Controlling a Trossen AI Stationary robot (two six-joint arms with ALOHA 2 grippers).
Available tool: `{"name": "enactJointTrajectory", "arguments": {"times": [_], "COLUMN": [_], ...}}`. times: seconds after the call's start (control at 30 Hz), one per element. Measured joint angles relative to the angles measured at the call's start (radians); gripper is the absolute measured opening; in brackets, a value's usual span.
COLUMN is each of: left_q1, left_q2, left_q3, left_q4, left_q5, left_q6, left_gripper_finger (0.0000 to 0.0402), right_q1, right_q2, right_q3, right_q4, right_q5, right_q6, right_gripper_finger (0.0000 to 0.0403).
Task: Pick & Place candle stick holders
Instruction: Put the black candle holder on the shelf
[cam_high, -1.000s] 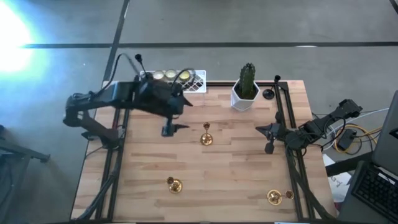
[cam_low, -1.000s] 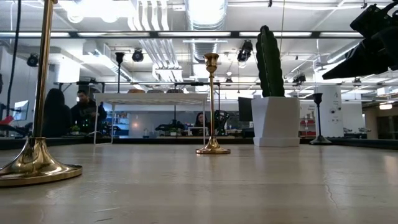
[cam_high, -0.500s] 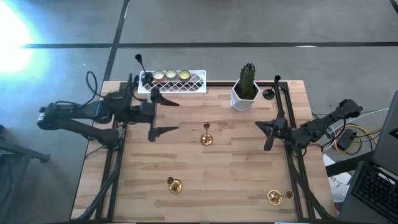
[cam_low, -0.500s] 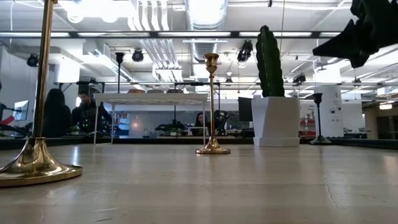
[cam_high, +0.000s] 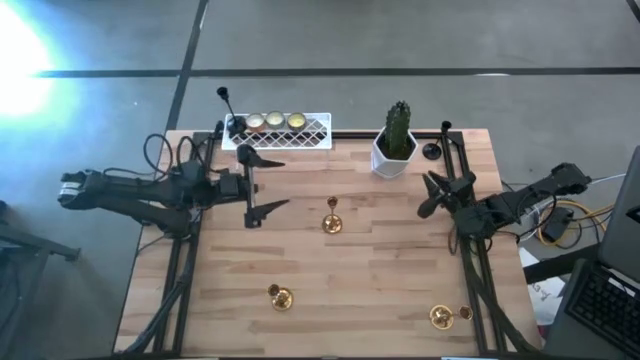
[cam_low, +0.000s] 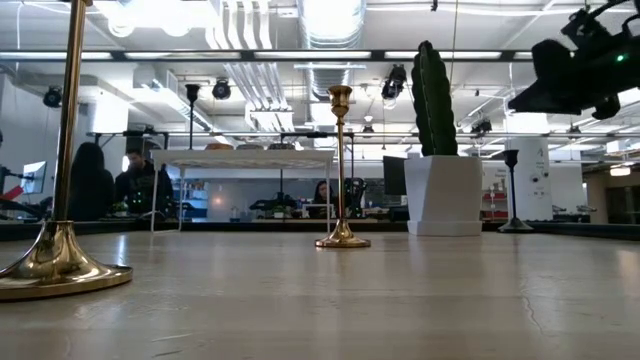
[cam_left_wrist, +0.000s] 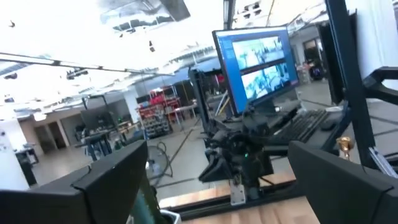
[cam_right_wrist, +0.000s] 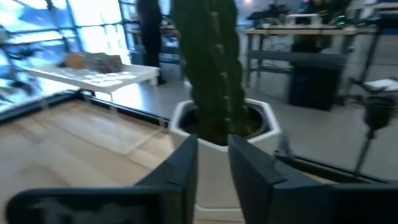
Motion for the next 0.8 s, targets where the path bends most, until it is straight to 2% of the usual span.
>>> {"name": "enactJointTrajectory", "arguments": {"times": [0.3, 0.43, 0.57, 0.67, 0.8], "left_q1": [0.0, 0.0, 0.0, 0.0, 0.0], "left_q2": [0.0, 0.0, 0.0, 0.0, 0.0], "left_q3": [0.002, 0.002, 0.002, 0.002, 0.002], "left_q4": [-0.021, -0.04, -0.068, -0.079, -0.083], "left_q5": [-0.144, -0.19, -0.191, -0.194, -0.198], "left_q6": [0.047, 0.047, 0.048, 0.058, 0.059], "left_gripper_finger": [0.0392, 0.0392, 0.0392, 0.0392, 0.0392], "right_q1": [-0.175, -0.273, -0.376, -0.466, -0.581], "right_q2": [0.055, 0.08, 0.102, 0.104, 0.112], "right_q3": [-0.001, -0.001, -0.001, -0.001, -0.001], "right_q4": [-0.026, -0.024, -0.021, -0.019, -0.02], "right_q5": [-0.005, 0.002, -0.012, -0.1, -0.213], "right_q6": [0.001, 0.004, 0.079, 0.14, 0.118], "right_gripper_finger": [0.0242, 0.0291, 0.0314, 0.0318, 0.0307]}}
